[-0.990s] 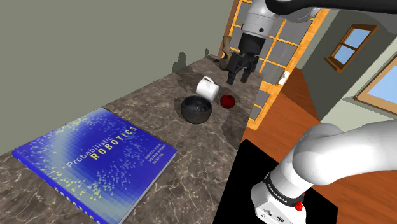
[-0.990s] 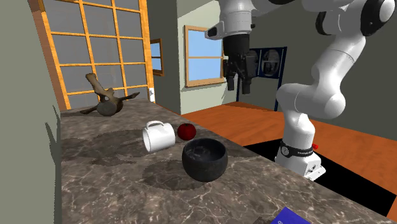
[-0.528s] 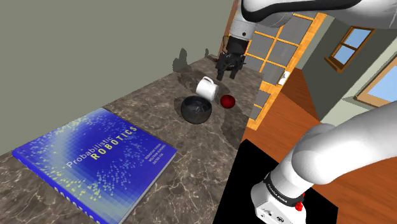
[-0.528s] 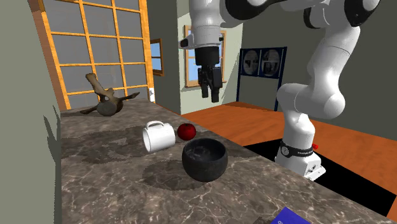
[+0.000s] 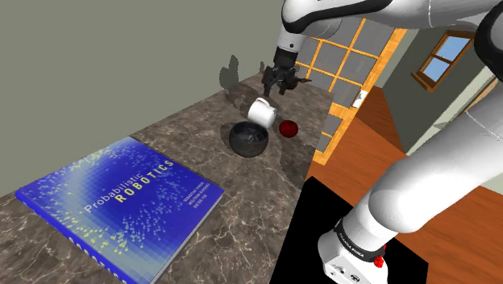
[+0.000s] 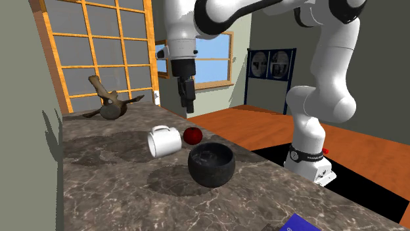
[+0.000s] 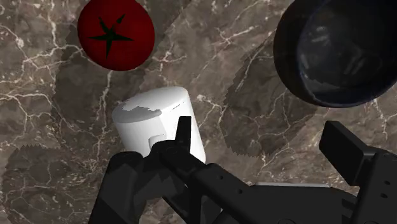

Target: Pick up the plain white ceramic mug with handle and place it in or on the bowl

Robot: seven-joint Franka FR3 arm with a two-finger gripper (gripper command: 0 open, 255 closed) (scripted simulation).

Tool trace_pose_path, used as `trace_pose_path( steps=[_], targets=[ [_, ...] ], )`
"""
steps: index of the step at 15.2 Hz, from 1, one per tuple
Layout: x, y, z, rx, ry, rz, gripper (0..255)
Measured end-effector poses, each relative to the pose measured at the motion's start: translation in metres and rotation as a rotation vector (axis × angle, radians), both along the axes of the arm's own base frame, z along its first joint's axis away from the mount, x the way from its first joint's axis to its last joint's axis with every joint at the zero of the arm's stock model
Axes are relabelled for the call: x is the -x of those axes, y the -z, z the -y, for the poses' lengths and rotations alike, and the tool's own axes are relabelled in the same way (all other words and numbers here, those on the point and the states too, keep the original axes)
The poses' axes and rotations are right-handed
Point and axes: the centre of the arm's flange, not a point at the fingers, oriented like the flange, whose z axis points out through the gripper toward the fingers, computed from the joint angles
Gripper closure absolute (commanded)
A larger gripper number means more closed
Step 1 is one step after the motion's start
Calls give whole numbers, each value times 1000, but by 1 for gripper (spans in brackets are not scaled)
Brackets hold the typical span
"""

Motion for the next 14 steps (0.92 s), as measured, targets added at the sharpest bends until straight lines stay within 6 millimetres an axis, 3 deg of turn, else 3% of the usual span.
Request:
trace_pose_path(
  steps=[9,12,14],
  targets=[
    [-96,32,56,20,-10,21,0],
    [-118,41,69,26,-12,26,0],
    [-121,51,70,26,-13,26,0]
  ],
)
